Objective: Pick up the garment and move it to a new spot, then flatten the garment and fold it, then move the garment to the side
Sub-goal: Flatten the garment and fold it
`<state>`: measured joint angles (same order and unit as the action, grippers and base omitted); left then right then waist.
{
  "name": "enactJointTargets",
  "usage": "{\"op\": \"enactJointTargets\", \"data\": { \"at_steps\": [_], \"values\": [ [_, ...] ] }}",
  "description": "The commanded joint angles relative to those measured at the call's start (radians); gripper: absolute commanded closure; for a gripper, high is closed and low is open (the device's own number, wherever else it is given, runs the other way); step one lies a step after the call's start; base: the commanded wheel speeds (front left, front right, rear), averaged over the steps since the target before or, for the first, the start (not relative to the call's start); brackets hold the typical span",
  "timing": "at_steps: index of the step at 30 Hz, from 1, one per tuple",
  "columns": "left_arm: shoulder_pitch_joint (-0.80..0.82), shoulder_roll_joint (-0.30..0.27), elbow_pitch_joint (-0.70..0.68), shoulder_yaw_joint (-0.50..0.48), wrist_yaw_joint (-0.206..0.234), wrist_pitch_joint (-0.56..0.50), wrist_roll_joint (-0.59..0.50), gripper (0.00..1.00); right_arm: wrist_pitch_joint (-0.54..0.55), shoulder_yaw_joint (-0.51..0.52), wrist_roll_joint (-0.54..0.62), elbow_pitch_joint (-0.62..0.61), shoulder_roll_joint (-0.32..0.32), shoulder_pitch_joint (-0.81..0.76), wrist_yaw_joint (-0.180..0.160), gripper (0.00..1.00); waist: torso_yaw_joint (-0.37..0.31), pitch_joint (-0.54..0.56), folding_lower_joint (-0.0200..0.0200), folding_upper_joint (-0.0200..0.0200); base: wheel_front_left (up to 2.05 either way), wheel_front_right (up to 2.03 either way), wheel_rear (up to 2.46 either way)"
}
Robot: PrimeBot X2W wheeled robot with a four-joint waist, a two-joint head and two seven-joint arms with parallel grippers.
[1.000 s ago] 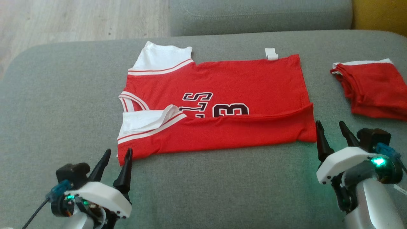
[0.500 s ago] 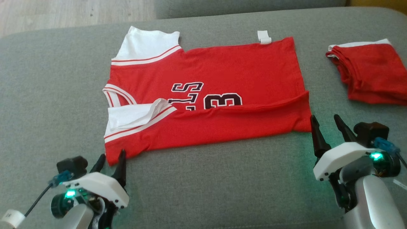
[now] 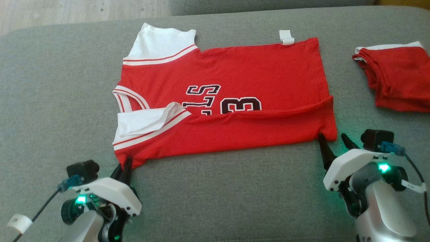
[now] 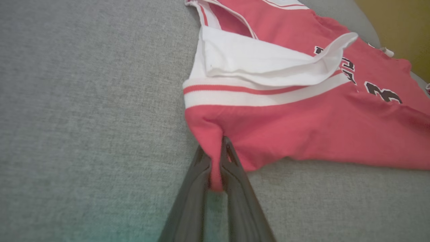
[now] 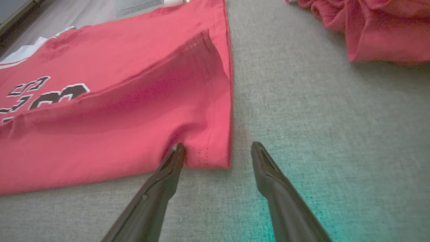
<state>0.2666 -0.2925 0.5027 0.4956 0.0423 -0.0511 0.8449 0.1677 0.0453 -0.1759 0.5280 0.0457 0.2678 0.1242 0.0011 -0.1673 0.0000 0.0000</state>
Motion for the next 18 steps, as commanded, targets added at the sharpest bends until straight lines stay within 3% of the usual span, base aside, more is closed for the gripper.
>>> {"op": "enactJointTargets", "data": {
  "at_steps": [1,2,5,18],
  "values": [
    [0.032,-0.014,-0.02,-0.023,-0.003,0.006,-0.003,1.0,-0.007,-0.021,-0.006,0.0,0.004,0.047,0.007,0.0,0.005,0.004,0.0,0.0,0.0,0.0,0.0],
    [0.031,-0.014,-0.024,-0.021,-0.004,0.007,-0.003,1.0,-0.014,-0.019,-0.007,0.024,0.004,0.058,0.007,0.39,0.008,0.006,0.0,0.0,0.0,0.0,0.0],
    [0.025,-0.02,-0.04,-0.017,-0.008,0.01,-0.005,1.0,-0.021,-0.029,-0.042,0.09,0.004,0.083,0.007,1.0,0.016,0.017,0.0,0.0,0.0,0.0,0.0],
    [0.062,-0.117,-0.225,-0.023,0.003,-0.015,-0.047,1.0,-0.052,0.017,-0.067,0.178,0.004,0.191,0.007,1.0,0.018,0.091,0.0,0.0,0.0,0.0,0.0]
  ]
}}
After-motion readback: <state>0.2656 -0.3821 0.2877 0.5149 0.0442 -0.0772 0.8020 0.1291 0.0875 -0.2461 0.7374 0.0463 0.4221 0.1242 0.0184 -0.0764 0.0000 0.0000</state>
